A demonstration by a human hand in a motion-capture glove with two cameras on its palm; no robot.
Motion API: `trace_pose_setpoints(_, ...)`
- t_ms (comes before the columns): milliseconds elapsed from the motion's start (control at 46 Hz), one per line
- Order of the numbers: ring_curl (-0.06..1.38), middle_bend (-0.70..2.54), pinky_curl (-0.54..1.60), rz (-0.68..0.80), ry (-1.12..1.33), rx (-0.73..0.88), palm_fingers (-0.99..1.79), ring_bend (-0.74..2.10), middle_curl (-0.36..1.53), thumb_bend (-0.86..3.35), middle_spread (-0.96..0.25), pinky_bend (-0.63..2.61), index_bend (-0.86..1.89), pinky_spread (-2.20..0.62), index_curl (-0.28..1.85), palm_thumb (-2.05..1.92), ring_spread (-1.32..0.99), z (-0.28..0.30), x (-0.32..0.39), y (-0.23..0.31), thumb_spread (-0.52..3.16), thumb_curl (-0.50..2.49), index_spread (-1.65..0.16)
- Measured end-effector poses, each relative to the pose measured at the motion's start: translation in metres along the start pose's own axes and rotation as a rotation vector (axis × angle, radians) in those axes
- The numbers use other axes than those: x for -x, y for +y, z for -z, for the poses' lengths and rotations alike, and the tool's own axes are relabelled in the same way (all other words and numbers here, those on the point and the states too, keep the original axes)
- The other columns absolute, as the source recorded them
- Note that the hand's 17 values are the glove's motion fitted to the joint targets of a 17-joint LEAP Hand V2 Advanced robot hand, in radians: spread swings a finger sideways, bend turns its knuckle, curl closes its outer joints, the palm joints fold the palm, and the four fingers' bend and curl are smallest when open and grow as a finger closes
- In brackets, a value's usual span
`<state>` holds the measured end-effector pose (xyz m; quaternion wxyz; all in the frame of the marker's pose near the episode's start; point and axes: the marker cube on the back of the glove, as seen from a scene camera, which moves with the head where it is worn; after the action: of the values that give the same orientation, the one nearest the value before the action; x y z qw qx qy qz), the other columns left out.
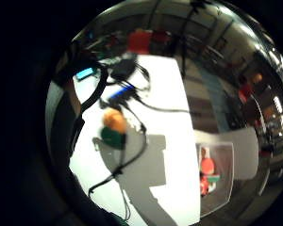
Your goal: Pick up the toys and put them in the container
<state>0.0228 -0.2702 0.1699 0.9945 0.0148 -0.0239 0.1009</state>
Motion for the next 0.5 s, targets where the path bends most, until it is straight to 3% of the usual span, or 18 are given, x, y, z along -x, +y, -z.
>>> trace_pose_setpoints(130, 0.78, 1.25, 0.62, -0.171, 0.062, 0.062, 0.73, 1.66, 1.06, 0.0, -0.55, 1.3, 0.18, -0.47, 0.54, 0.13, -0.54, -0.045, -0.007, 0.008, 1.26, 0.33, -0.37)
trace_pose_setpoints(500, 0.93, 1.52, 0.74, -0.146, 0.149, 0.045, 0.64, 1.73, 1.29, 0.07, -0.63, 1.39, 0.37, -0.51, 0.6, 0.35, -0.64, -0.049, 0.001, 0.023, 1.33, 0.34, -0.38)
